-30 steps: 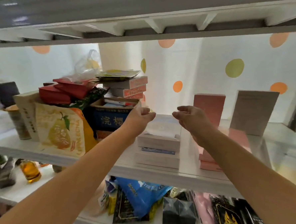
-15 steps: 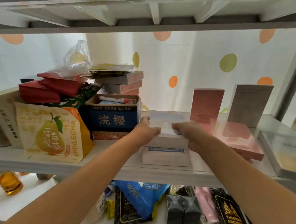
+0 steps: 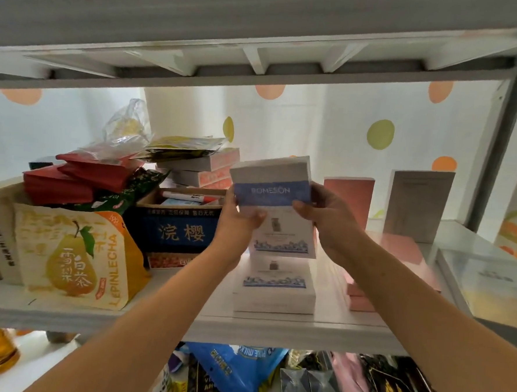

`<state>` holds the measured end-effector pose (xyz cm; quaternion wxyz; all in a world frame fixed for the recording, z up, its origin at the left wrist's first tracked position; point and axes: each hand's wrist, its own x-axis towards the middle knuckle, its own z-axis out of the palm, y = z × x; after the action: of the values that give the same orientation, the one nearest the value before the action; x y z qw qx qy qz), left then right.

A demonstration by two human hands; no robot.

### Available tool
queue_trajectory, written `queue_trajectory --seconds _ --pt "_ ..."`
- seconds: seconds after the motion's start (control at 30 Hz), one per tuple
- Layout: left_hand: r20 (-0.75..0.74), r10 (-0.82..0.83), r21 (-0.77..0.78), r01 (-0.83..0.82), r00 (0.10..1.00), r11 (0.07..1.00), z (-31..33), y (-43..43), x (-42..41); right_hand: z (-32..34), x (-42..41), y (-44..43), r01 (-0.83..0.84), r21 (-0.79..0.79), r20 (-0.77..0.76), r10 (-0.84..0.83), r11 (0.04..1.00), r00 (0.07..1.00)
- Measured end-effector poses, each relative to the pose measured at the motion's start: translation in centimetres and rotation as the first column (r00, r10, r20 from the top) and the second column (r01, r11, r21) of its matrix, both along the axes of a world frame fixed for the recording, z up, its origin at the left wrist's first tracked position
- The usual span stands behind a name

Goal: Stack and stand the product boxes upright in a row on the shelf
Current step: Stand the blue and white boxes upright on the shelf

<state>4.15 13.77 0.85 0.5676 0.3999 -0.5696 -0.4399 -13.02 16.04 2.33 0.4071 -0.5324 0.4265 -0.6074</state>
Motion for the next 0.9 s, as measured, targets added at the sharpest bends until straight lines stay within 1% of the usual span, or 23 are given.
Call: queue_trajectory --seconds 0.1,0.17,0.23,0.3,0.43,0.5,0.57,0.67,0.7,0.77,0.9 --pt "0.001 0.020 -0.050 -0.020 1.000 0.999 -0.1 -0.4 -0.3 0.2 -0.7 0.1 0.078 -0.059 -0.155 -0.086 0.995 0.984" --pt "0.034 0.034 -0.066 -0.032 0.999 0.997 -0.4 -0.8 -0.6 0.2 -1.1 -0.1 0.120 -0.086 -0.253 -0.138 0.989 0.957" --pt "0.088 0.055 -0.060 -0.050 0.995 0.997 -0.6 -1.3 -0.9 0.4 -1.2 -0.4 0.140 -0.094 -0.314 -0.163 0.986 0.935" --pt "0.114 0.035 -0.011 -0.034 0.993 0.999 -0.7 -1.6 -1.1 0.6 -1.3 -0.7 0.154 -0.073 -0.344 -0.170 0.985 0.923" --pt "0.179 -0.022 0.075 0.009 0.984 0.997 -1.4 -2.1 -1.1 0.7 -0.6 -0.3 0.156 0.005 -0.305 -0.147 0.988 0.941" --pt "0.245 -0.042 0.077 0.024 0.969 0.997 -1.7 -2.4 -1.3 0.2 0.1 0.2 0.133 0.110 -0.267 -0.100 0.985 0.959" --pt "0.270 -0.039 0.099 0.012 0.962 0.995 -1.5 -2.6 -1.7 -0.1 0.8 0.7 0.073 0.208 -0.233 -0.023 0.975 0.972" --pt "0.168 -0.008 0.248 -0.035 0.986 0.968 -0.1 -3.5 -1.9 1.2 0.9 0.3 0.075 0.257 -0.197 -0.023 0.963 0.980" --pt "0.144 -0.012 0.265 -0.027 0.990 0.964 0.6 -3.9 -1.8 2.0 0.9 -0.1 0.081 0.255 -0.196 -0.031 0.963 0.980" --pt "0.120 -0.025 0.242 -0.005 0.992 0.970 1.9 -5.0 -2.0 3.4 0.9 -1.2 0.080 0.242 -0.202 -0.030 0.967 0.979" --pt "0.089 0.005 0.193 -0.022 0.996 0.981 3.7 -7.1 -2.8 4.6 1.5 -3.3 0.050 0.197 -0.217 -0.006 0.979 0.976"
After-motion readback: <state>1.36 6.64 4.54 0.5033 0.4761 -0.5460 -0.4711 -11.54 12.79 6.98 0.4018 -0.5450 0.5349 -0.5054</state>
